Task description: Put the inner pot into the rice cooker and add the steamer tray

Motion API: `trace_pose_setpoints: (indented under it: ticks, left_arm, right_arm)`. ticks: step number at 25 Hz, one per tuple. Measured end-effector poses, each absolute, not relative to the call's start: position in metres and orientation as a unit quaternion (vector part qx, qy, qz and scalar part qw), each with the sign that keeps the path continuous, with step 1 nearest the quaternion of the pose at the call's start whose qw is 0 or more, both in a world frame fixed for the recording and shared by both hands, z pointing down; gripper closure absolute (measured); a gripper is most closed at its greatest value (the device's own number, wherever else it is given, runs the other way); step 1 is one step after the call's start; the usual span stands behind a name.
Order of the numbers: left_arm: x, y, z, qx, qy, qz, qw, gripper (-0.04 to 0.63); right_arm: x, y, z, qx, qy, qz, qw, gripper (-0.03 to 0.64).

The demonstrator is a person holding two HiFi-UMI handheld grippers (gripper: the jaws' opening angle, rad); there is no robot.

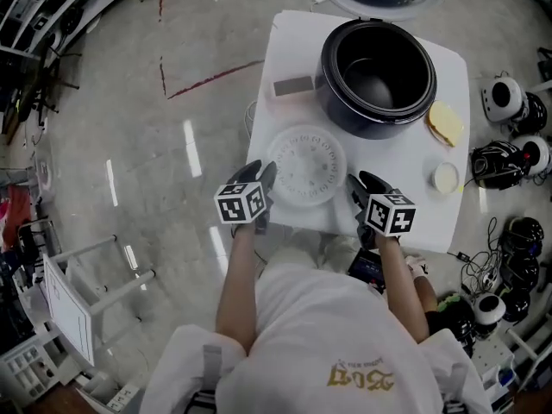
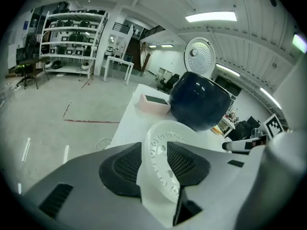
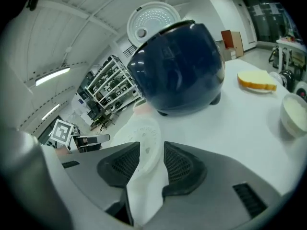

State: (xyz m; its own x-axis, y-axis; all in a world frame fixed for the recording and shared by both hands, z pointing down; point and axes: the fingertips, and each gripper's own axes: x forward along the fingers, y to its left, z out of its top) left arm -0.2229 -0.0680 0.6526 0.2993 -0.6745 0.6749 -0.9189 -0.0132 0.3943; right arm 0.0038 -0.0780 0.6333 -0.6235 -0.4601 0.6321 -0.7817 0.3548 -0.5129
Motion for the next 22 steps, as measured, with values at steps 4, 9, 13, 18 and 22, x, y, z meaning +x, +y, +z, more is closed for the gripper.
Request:
trace_pose_setpoints:
  ticks: [4,9,13,18,22]
  left_arm:
    - [-0.228,-0.078,0.667,0.708,-0.551,0.176,0.405,0.411]
    - [-0.22,-0.084,0.679,0.722,-0.516,0.171,0.428,0.411]
    - [-0.218,-0.083,0.685,0.731,-0.498,0.174,0.432,0.489]
    - [-0.215,-0.083,0.683,0.739,-0.474,0.152,0.453,0.514]
    - [-0.215,-0.085,0.681,0.739,-0.469,0.14,0.463,0.518]
  right_arm:
    - [-0.004,-0.075,0.655,0.401,-0.771,0.459,0.187,0.446]
    - [-0.011,-0.075,0.673,0.417,-0.754,0.465,0.202,0.446]
    - [-0.018,-0.075,0.679,0.42,-0.751,0.468,0.203,0.448]
    - [-0.019,-0.072,0.68,0.426,-0.751,0.456,0.217,0.509]
    - [-0.019,-0.07,0.68,0.428,-0.75,0.454,0.22,0.529]
